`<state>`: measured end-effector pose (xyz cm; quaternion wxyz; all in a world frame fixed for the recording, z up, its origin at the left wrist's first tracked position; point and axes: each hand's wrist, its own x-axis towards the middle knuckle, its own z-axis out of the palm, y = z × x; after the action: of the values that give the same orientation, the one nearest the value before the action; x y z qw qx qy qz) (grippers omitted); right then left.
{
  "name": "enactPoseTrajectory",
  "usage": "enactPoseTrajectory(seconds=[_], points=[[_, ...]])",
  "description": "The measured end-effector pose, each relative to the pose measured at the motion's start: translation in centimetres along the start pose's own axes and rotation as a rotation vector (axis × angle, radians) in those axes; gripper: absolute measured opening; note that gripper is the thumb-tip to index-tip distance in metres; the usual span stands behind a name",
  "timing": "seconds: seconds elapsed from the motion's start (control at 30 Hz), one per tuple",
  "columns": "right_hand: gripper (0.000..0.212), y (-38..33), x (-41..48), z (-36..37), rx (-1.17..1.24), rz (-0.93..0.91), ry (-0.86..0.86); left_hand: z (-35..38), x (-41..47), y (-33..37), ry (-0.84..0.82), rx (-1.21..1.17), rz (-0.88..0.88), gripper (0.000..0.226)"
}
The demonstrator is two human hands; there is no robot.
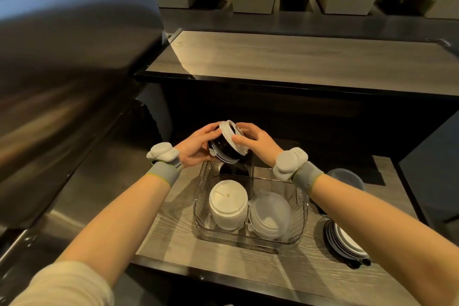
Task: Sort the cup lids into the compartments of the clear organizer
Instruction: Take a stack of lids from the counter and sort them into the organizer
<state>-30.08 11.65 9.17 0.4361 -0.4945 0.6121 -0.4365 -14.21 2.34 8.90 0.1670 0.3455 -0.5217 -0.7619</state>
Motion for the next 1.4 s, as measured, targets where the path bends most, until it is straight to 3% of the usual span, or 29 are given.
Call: enactPoseTrajectory(seconds=[0.2, 0.43, 0.57, 0.67, 0.77, 0.97, 1.07, 1.23, 1.33, 1.4], points=[[0.029, 0.0, -0.1, 0.0, -0.03, -0.042, 0.012, -0.1, 0.2, 0.4, -0.014, 0.038, 0.017, 0.033], [0.034, -1.0, 0.1, -0.3, 0.027, 0.044, 0.048, -1.1, 0.4, 0.2, 0.038, 0.054, 0.005, 0.038], [0.03, -0.7, -1.7, -0.7, -0.347, -0.095, 0.043, -2.4, 0.3, 0.2, 0.185, -0.007, 0.015, 0.037], [0.043, 0.1, -3.5, 0.6, -0.572, -0.263, -0.189, -3.2, 0.2, 0.5, 0.26, -0.087, 0.017, 0.033], [0.054, 1.8, -4.5, 2.2, -0.828, -0.335, -0.374, -3.4, 0.1, 0.8, 0.238, -0.123, 0.021, 0.032], [0.061, 4.5, -4.3, 3.7, -1.116, -0.335, -0.414, -3.1, 0.0, 0.6, 0.162, -0.138, 0.062, 0.035], [0.058, 4.0, -4.2, 3.2, -1.041, -0.34, -0.339, -2.9, -0.3, 0.6, 0.126, -0.128, 0.063, 0.04], [0.04, 0.4, -2.7, 2.2, -0.553, -0.392, 0.243, -2.4, -1.1, 1.2, 0.021, 0.016, 0.039, 0.042], [0.068, -1.0, -0.9, 2.1, -0.452, -0.204, 0.163, -1.4, -1.1, 1.5, -0.039, 0.06, 0.026, 0.037], [0.065, -1.0, -0.1, 2.1, -0.448, -0.138, 0.111, -0.8, -0.9, 1.7, -0.041, 0.052, 0.031, 0.037]])
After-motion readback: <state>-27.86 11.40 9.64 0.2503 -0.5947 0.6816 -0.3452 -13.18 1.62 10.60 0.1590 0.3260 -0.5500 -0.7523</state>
